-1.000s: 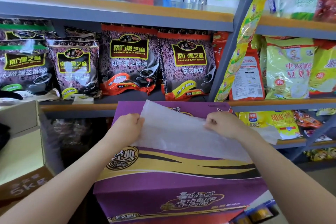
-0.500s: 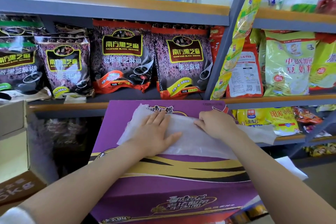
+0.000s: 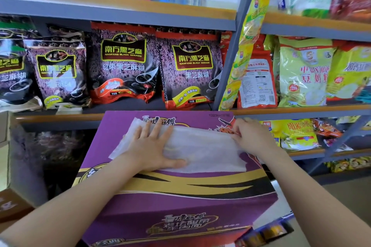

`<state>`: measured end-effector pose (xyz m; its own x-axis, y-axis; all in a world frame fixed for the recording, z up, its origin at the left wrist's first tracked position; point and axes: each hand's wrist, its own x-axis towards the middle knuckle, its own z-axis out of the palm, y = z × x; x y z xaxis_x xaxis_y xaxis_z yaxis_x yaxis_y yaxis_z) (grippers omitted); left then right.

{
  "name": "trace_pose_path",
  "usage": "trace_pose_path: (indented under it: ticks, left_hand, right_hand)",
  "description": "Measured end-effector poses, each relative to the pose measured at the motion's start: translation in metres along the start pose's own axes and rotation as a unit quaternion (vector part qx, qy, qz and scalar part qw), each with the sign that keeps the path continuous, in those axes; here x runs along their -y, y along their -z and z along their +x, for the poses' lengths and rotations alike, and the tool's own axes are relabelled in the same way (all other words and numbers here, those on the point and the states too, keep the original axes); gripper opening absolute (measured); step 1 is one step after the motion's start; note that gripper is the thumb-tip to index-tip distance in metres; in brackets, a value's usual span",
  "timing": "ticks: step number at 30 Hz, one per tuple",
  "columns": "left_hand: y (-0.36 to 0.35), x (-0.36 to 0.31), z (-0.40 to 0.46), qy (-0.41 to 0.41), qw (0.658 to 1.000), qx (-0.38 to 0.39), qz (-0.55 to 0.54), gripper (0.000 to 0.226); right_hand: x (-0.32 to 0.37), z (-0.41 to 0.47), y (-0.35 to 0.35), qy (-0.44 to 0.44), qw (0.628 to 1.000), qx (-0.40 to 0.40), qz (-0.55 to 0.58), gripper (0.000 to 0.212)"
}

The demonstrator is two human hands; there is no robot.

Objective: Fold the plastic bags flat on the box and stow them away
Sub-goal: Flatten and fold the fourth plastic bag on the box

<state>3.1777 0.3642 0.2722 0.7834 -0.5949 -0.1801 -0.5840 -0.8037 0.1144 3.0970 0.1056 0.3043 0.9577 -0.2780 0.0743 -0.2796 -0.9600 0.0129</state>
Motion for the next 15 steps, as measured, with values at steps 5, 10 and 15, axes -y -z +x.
trace_pose_path:
  ticks: [5,10,15]
  left_hand:
    - [-0.001,-0.006,-0.001,0.013,1.000,-0.011,0.003,0.143]
    - [-0.005,-0.003,-0.004,0.015,0.999,-0.049,-0.008,0.142]
    - [-0.001,0.004,-0.008,0.065,0.996,-0.049,-0.018,0.115]
  right_hand:
    - [0.053,-0.011,-0.003,0.078,0.996,0.014,0.051,0.044]
    - [0.088,-0.019,-0.027,0.145,0.982,0.104,0.058,0.062]
    - [0.055,-0.023,-0.035,0.084,0.991,0.096,0.047,0.079]
